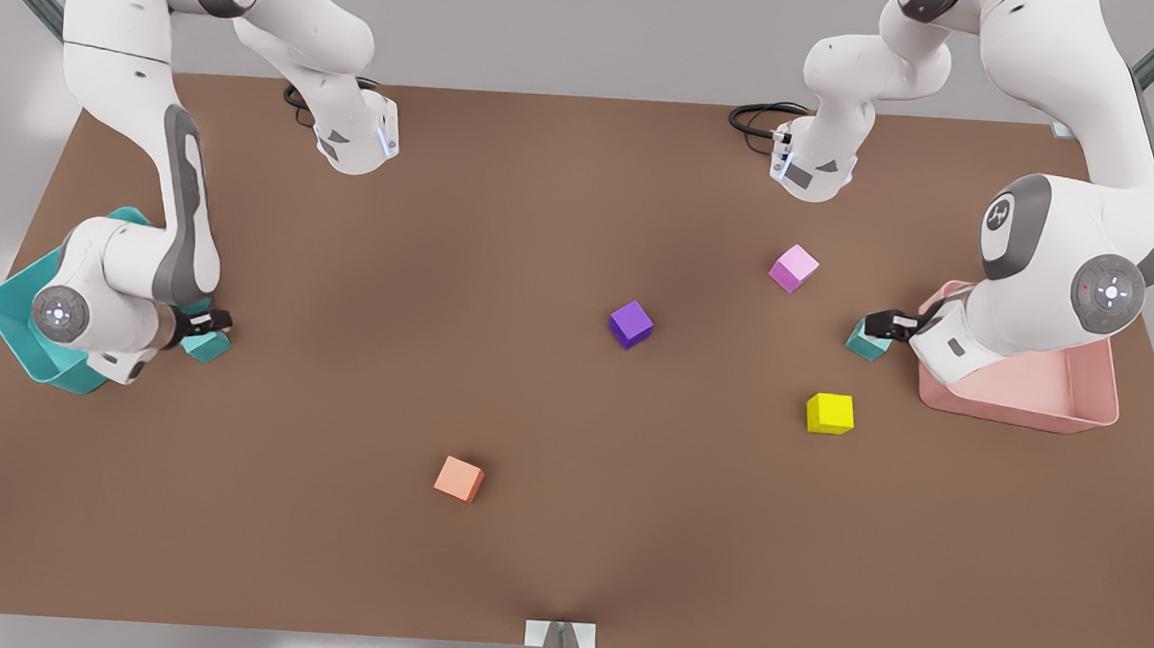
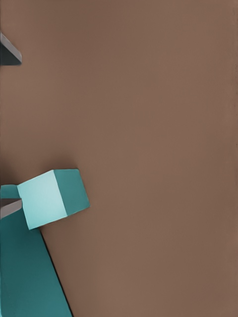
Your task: Stack the two blue cubes on top of each other
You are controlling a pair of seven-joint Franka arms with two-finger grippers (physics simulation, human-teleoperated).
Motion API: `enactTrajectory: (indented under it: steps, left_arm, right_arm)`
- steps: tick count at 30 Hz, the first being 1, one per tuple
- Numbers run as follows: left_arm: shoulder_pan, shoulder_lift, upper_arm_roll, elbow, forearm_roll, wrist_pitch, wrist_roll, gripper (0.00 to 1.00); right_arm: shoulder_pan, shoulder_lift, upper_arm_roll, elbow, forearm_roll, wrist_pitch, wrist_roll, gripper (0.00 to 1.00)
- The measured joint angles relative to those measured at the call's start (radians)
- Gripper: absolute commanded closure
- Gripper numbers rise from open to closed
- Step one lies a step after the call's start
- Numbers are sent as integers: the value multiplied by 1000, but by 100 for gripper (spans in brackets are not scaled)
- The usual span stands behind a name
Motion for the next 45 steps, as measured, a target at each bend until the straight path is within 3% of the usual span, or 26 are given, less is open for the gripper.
enactTrajectory:
  steps: [5,12,26,45]
  left_arm:
    - [0,0,0,0,-1,2,-5,0]
    - [0,1,0,0,-2,3,-9,0]
    - [0,1,0,0,0,3,-15,0]
    - [-1,6,-1,0,-3,3,-17,0]
  right_arm:
    - [-60,41,2,-75,38,169,-193,0]
    - [-107,33,2,-155,59,262,-427,0]
    - [-121,34,-3,-183,118,313,-697,0]
    - [-151,50,-11,-178,164,312,-806,0]
